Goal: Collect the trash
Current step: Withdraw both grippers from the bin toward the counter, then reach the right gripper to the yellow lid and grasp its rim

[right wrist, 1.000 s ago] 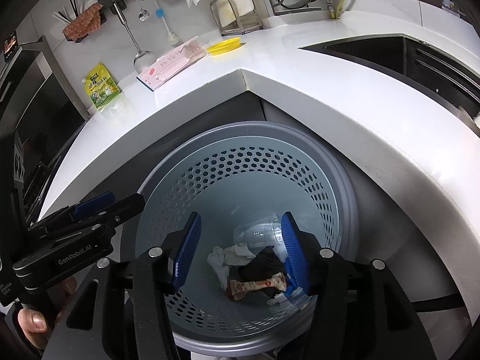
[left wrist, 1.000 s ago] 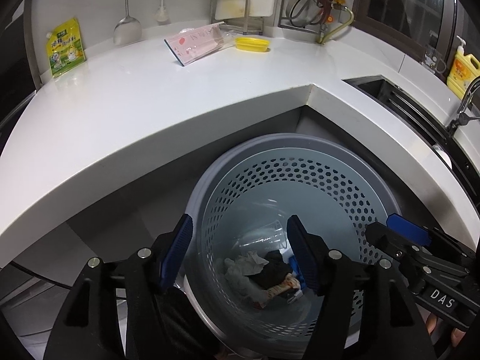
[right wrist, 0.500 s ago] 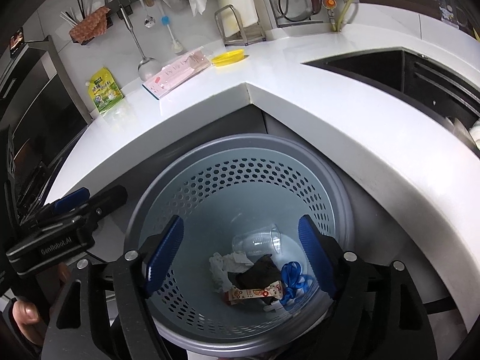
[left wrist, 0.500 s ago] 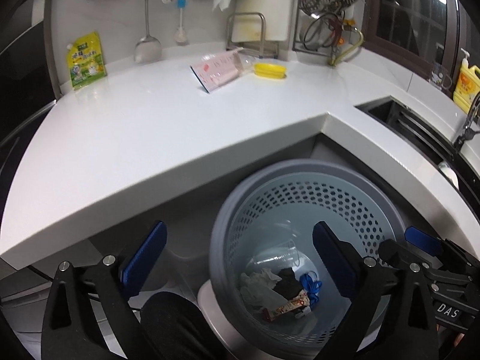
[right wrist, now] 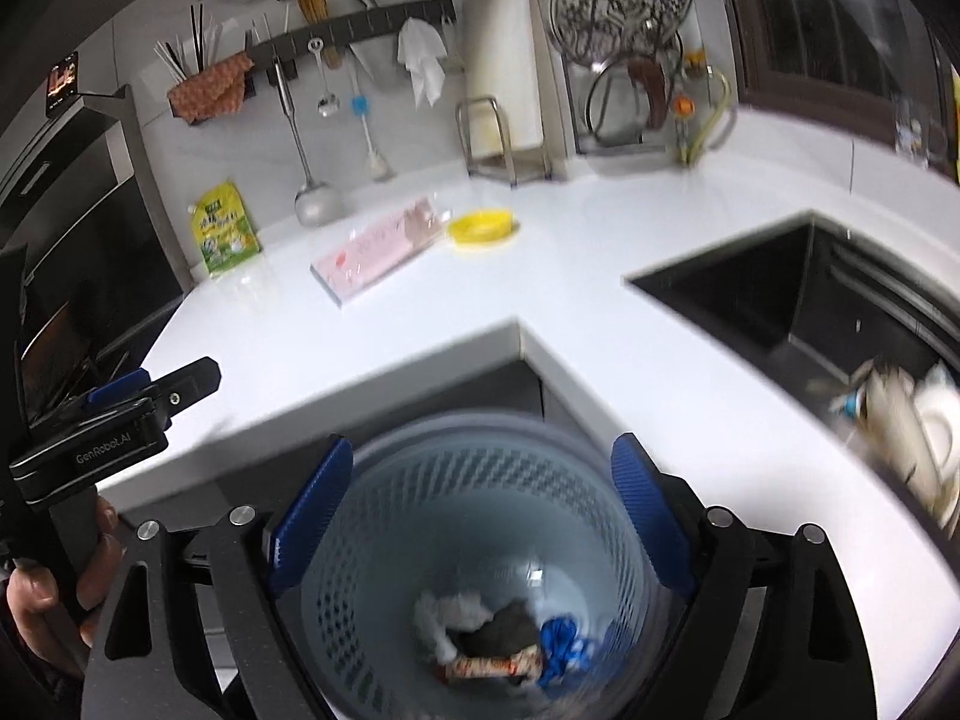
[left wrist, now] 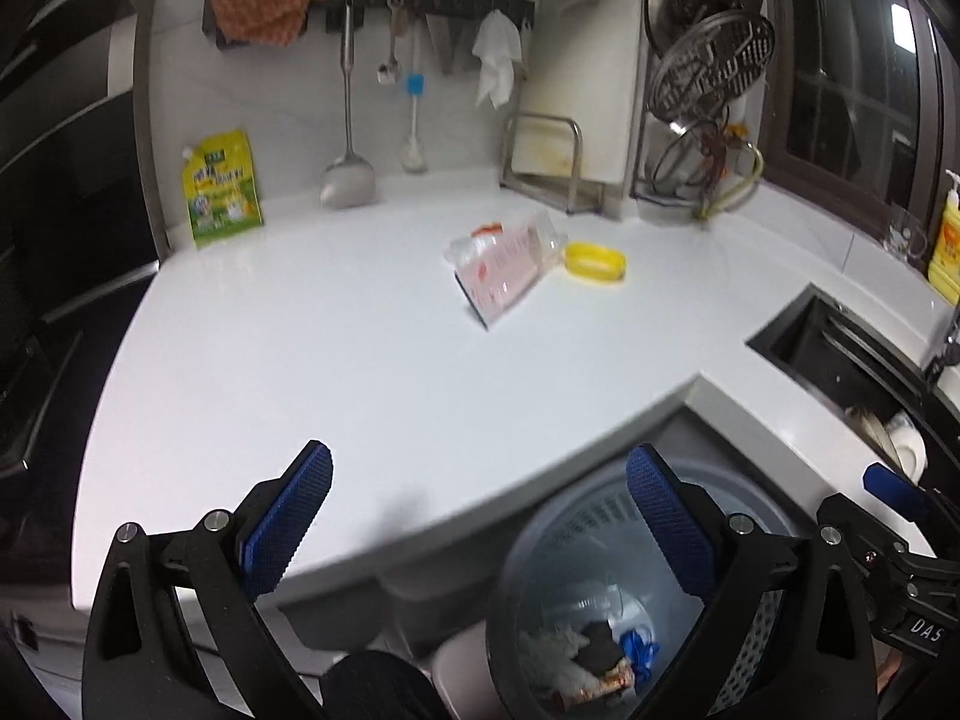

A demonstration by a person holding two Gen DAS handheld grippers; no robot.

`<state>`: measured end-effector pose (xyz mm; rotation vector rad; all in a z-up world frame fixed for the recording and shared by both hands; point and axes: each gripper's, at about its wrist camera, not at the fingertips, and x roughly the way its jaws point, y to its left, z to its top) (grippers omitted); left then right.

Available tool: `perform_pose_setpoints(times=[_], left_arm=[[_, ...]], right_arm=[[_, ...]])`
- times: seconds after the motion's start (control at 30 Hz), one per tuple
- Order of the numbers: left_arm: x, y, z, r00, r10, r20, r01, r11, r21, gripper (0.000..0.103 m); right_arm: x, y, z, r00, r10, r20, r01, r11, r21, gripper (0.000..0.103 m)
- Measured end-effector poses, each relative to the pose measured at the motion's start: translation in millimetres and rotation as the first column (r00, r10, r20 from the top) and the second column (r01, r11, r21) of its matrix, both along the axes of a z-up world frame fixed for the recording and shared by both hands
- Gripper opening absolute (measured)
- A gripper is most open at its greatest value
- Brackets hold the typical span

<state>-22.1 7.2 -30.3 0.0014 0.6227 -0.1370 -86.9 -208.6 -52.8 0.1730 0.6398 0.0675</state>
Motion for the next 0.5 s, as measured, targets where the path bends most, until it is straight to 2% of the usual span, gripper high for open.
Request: perform_pose_setpoints(times=[0.23,0.5], left_arm=[[49,-2,13,0.998,0.053,0.015,-0.053,0.999,-0.001,0.097],[108,-6,2,0.994,0.102,-0.030,-0.101,0.995,0.009,0.097]], right_arm=[[65,-12,16,1.000,0.025,0.004,-0.025,0.999,-0.024,0.084],[161,-14,18,0.996,0.084,-0.033,-0.086,0.994,-0.065,0.084]])
